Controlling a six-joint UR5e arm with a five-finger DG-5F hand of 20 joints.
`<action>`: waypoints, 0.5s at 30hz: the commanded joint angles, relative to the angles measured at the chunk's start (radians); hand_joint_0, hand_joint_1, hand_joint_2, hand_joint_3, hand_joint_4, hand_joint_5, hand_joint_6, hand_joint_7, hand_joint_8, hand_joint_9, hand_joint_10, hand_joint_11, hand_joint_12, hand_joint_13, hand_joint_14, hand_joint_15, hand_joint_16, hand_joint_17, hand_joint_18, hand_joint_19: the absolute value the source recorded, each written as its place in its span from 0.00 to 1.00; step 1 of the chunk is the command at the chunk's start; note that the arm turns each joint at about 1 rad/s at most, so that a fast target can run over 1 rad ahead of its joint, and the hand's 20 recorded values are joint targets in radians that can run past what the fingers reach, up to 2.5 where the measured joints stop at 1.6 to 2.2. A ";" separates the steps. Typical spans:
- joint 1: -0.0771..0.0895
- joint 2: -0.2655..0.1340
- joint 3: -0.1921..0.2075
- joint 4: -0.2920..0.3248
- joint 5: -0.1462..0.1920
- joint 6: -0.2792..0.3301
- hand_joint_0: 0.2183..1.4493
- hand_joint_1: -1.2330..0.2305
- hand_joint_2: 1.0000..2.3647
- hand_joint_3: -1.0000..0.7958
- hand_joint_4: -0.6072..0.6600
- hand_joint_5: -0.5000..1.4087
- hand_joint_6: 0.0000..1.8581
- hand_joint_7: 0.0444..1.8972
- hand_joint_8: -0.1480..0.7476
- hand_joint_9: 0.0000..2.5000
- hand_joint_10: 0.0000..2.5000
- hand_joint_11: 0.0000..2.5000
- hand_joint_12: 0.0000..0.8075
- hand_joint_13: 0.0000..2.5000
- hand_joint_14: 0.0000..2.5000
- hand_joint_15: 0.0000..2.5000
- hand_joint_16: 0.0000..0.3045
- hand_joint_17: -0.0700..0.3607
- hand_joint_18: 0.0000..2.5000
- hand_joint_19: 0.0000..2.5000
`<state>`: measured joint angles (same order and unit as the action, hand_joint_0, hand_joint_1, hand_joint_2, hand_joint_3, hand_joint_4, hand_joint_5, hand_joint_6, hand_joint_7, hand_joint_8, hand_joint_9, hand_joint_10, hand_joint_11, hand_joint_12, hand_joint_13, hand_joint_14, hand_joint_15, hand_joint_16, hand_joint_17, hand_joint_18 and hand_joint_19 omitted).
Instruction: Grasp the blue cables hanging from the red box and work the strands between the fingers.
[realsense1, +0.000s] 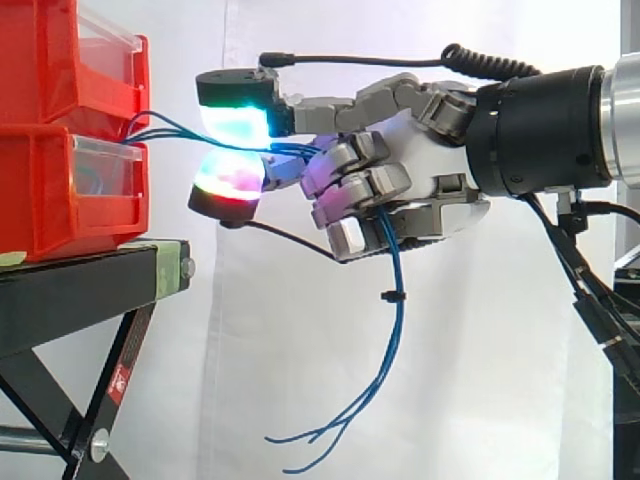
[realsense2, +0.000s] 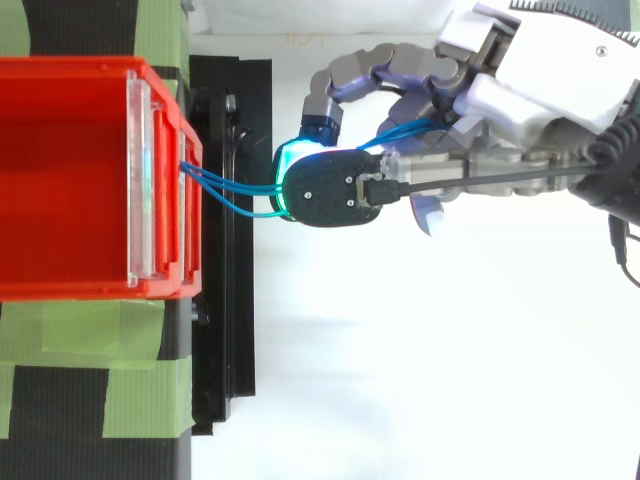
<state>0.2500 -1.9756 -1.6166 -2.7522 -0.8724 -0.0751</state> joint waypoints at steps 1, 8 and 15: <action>0.000 0.000 0.001 0.002 0.000 -0.009 0.56 0.42 0.01 0.54 0.67 0.36 0.40 0.56 0.72 0.69 1.00 1.00 0.73 0.74 1.00 0.63 0.76 0.57 0.98 0.29; 0.000 0.000 0.023 0.005 0.000 -0.019 0.52 0.43 0.13 0.58 0.65 0.37 0.42 0.55 0.72 0.69 1.00 1.00 0.73 0.74 1.00 0.63 0.76 0.57 0.98 0.29; 0.000 0.001 0.061 -0.053 -0.003 -0.026 0.45 0.36 0.14 0.48 0.66 0.35 0.51 0.57 0.72 0.69 1.00 1.00 0.73 0.74 1.00 0.63 0.76 0.57 0.98 0.29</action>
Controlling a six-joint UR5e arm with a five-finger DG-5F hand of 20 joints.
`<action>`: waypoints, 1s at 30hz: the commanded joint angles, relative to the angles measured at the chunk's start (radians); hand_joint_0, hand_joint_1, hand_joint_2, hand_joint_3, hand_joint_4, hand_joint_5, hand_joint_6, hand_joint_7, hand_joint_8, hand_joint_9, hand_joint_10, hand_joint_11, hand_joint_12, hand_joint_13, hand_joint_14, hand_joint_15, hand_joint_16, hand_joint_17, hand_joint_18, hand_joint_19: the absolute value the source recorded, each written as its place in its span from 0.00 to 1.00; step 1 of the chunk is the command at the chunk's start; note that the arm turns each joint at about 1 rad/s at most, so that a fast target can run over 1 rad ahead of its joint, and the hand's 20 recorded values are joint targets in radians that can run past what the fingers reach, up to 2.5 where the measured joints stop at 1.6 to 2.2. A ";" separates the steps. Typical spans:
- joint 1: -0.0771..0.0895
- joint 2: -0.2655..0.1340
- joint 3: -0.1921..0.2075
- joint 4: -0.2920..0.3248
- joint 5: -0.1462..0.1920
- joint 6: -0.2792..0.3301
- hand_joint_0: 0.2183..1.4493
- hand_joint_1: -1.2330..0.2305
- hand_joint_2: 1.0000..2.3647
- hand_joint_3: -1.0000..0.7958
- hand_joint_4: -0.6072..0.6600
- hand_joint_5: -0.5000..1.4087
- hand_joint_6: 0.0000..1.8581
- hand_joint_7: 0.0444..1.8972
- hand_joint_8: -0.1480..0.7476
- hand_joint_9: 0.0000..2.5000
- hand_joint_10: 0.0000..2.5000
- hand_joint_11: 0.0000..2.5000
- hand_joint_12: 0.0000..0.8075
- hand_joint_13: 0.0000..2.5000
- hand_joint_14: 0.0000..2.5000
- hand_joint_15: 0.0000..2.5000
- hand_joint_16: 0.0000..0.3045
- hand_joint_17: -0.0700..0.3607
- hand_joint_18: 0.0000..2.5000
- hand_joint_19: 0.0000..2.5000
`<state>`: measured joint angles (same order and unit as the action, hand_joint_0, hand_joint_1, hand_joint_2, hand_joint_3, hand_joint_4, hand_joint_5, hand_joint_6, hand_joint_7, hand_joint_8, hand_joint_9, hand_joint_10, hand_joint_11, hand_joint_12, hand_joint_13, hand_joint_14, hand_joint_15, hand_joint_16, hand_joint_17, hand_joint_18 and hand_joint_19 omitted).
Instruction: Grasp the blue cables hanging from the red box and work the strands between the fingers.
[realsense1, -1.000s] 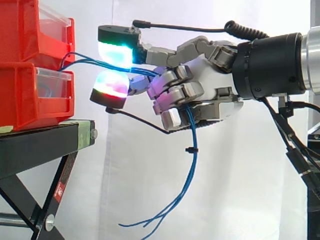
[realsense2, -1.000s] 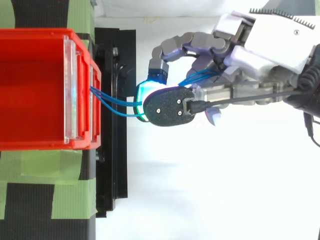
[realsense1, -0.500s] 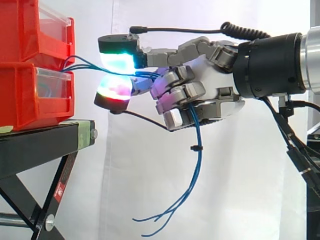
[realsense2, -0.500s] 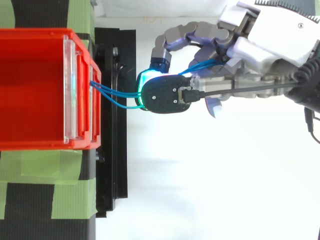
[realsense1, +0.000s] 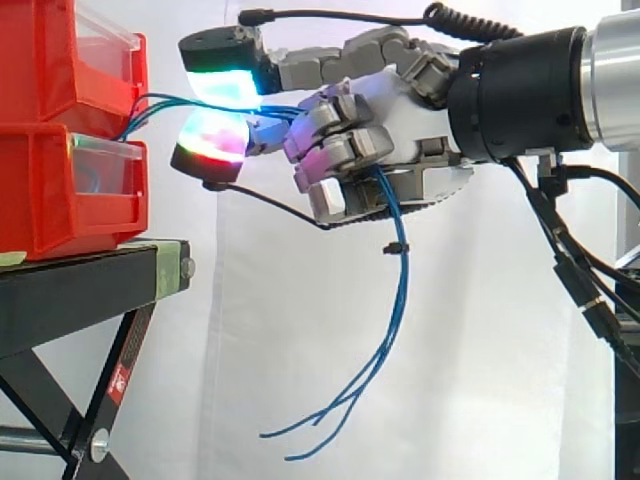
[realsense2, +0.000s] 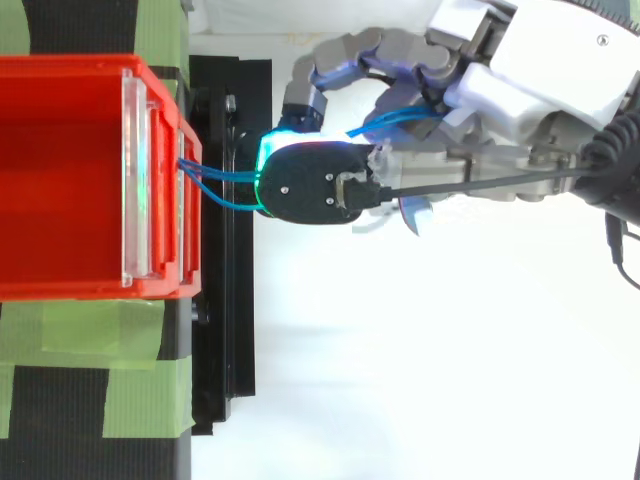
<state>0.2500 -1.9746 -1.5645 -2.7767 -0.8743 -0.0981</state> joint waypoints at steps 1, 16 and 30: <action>0.000 0.000 0.009 -0.038 -0.002 -0.003 0.51 0.35 0.00 0.50 0.66 0.33 0.56 0.57 0.72 0.69 1.00 1.00 0.73 0.74 1.00 0.63 0.76 0.57 0.98 0.29; 0.000 0.000 0.009 -0.061 0.000 -0.003 0.64 0.43 0.18 0.56 0.70 0.59 0.01 0.67 0.72 0.69 1.00 1.00 0.73 0.74 1.00 0.63 0.76 0.57 0.98 0.29; 0.000 0.000 0.017 -0.061 0.000 -0.003 0.57 0.31 0.01 0.39 0.65 0.25 0.72 0.51 0.72 0.69 1.00 1.00 0.73 0.74 1.00 0.63 0.76 0.57 0.98 0.29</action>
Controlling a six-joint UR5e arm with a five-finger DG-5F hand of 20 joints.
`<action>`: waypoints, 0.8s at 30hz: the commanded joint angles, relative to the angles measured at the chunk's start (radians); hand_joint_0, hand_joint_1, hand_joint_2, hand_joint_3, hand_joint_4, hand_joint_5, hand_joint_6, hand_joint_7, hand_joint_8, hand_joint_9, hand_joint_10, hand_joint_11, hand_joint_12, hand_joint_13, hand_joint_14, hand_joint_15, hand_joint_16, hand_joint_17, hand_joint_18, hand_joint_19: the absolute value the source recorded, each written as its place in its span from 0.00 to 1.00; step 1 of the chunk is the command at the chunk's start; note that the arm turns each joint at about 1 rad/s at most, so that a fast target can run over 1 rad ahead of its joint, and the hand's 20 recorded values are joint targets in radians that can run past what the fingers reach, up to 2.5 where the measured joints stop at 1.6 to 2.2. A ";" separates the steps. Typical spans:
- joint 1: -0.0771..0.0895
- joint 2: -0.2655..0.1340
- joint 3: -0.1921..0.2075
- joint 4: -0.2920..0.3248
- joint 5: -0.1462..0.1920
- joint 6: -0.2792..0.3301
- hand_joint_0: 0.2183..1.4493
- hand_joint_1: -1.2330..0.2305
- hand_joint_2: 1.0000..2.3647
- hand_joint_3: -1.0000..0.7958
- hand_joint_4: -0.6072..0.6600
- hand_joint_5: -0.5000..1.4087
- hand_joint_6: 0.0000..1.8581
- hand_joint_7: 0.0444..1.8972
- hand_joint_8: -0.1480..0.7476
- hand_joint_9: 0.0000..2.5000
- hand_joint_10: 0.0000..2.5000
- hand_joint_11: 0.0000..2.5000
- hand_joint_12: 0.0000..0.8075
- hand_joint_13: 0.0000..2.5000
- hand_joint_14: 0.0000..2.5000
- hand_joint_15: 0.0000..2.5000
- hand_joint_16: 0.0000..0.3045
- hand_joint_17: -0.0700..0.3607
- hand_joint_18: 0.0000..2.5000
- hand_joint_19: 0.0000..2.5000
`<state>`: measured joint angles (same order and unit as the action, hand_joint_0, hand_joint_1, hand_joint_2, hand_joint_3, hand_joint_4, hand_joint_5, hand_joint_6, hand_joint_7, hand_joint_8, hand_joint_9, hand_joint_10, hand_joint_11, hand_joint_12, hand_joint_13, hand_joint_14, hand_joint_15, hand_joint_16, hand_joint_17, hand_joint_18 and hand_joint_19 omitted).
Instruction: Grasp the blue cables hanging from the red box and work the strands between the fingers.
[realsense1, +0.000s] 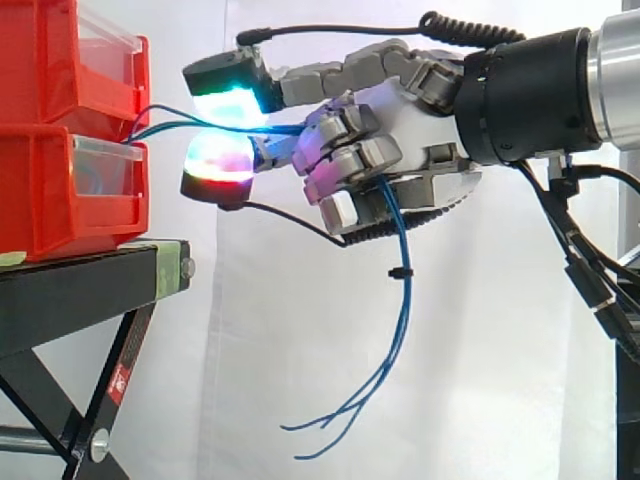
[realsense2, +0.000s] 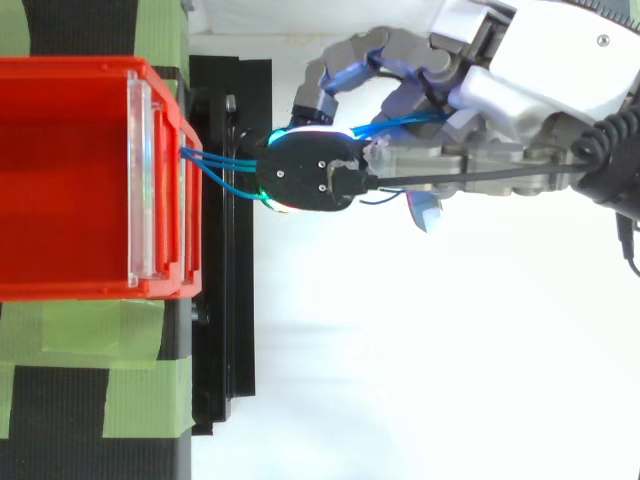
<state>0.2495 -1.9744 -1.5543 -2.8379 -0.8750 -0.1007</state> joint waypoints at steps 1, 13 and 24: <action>-0.001 0.000 0.010 0.000 0.001 -0.001 0.59 0.31 0.01 0.41 0.59 0.25 0.72 0.50 0.72 0.69 1.00 1.00 0.73 0.74 1.00 0.63 0.76 0.57 0.98 0.29; -0.004 0.002 0.019 -0.012 -0.001 -0.001 0.65 0.45 0.01 0.34 0.75 0.45 0.01 0.58 0.72 0.69 1.00 1.00 0.73 0.74 1.00 0.63 0.76 0.57 0.98 0.29; -0.004 0.028 0.019 -0.012 -0.001 -0.042 0.73 0.27 0.01 0.17 0.59 0.25 0.66 0.52 0.72 0.69 1.00 1.00 0.73 0.74 1.00 0.63 0.76 0.57 0.98 0.29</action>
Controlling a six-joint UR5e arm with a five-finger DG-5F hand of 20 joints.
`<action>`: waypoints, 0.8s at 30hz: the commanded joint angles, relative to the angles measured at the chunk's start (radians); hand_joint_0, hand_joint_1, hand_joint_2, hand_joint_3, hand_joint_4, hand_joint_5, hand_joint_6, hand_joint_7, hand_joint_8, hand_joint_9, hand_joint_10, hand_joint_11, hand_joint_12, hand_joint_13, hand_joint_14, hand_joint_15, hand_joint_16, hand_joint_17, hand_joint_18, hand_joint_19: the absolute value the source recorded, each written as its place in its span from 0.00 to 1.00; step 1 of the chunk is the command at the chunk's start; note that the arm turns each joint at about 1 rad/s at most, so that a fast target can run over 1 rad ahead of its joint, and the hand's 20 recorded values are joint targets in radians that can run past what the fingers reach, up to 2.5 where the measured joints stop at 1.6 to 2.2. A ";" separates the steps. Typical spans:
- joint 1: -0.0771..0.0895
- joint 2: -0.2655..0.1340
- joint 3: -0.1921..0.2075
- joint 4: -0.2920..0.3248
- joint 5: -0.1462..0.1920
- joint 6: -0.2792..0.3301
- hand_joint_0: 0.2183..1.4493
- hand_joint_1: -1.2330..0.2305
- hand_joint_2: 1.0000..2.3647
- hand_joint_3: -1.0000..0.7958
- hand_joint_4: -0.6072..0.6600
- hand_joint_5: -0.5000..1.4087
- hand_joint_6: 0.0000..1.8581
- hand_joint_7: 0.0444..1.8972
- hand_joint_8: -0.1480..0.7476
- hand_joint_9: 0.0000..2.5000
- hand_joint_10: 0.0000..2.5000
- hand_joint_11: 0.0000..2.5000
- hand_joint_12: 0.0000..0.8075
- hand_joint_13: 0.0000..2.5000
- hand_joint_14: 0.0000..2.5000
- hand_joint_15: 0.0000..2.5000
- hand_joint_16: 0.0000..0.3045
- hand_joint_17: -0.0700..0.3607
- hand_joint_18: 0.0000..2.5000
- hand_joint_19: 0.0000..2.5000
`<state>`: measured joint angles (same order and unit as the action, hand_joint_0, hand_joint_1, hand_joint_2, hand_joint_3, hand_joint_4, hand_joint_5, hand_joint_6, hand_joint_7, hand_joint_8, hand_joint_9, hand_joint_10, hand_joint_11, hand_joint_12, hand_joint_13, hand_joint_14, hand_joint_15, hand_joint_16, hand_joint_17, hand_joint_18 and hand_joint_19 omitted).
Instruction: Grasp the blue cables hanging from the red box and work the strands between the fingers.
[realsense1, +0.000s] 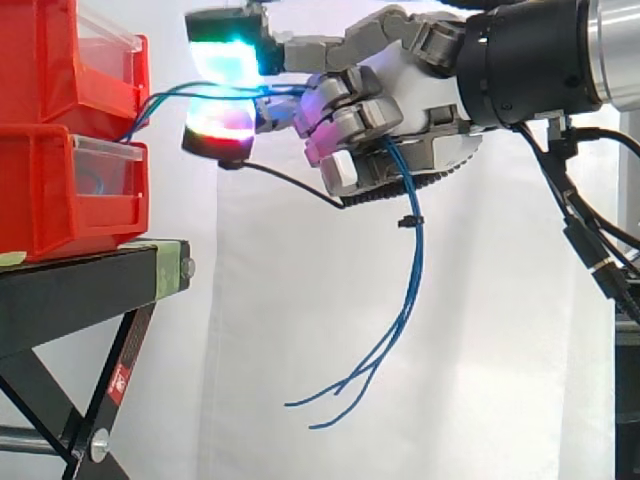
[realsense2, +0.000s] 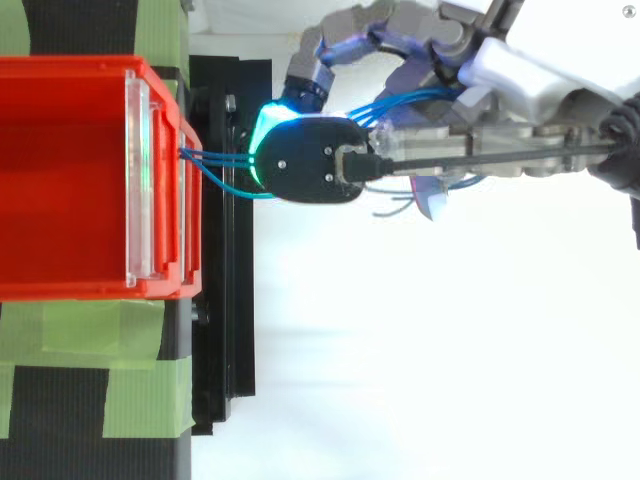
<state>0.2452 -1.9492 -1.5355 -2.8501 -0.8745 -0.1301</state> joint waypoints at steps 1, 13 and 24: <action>0.000 0.003 0.000 0.000 -0.001 -0.013 0.72 0.26 0.01 0.13 0.60 0.24 0.68 0.52 0.72 0.69 1.00 1.00 0.73 0.74 1.00 0.63 0.76 0.57 0.98 0.29; 0.000 0.003 0.000 0.000 0.002 -0.016 0.73 0.39 0.00 0.38 0.63 0.41 0.28 0.64 0.72 0.69 1.00 1.00 0.73 0.74 1.00 0.63 0.76 0.57 0.98 0.29; 0.000 0.003 0.000 -0.012 0.003 -0.020 0.43 0.43 0.00 0.06 0.65 0.40 0.09 0.71 0.72 0.69 1.00 1.00 0.73 0.74 1.00 0.63 0.76 0.57 0.98 0.29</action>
<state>0.2454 -1.9476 -1.5355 -2.8555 -0.8724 -0.1501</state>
